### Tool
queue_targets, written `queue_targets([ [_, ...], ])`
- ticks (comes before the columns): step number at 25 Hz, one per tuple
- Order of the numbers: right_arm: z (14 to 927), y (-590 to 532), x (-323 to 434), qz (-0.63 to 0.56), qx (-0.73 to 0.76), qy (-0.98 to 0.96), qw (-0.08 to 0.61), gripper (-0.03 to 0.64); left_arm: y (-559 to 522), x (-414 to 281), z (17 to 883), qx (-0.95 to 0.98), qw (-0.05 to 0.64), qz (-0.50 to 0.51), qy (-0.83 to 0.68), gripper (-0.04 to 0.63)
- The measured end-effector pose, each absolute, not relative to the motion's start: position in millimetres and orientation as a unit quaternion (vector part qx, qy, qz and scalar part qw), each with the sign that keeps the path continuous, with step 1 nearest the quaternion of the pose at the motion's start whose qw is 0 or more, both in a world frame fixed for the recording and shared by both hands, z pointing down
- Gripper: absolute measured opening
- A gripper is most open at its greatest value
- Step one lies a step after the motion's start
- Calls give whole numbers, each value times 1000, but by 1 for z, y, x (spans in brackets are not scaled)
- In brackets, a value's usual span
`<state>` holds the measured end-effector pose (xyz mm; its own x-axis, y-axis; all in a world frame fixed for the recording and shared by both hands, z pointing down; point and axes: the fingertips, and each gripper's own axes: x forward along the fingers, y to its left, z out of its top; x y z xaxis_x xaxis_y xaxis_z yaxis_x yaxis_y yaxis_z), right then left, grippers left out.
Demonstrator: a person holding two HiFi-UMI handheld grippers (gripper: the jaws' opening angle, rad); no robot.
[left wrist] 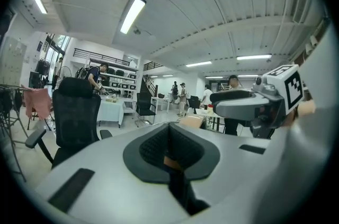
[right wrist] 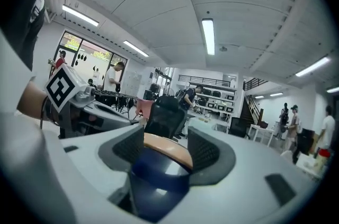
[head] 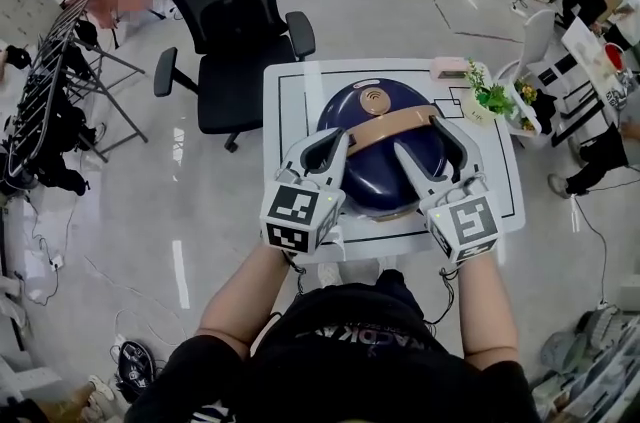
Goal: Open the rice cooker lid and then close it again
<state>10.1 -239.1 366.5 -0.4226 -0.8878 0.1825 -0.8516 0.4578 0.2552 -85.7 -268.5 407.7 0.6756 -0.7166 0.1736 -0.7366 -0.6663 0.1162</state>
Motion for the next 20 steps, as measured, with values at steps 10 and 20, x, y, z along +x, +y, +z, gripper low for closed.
queue_targets([
  [10,390,-247,-5,-153,448,-840,267,244,-269,-87,407,899,84,69,-425,3],
  [20,415,-255,-23,-295,376,-788,389,244,-269,-88,408,886,80,78,-449,3],
])
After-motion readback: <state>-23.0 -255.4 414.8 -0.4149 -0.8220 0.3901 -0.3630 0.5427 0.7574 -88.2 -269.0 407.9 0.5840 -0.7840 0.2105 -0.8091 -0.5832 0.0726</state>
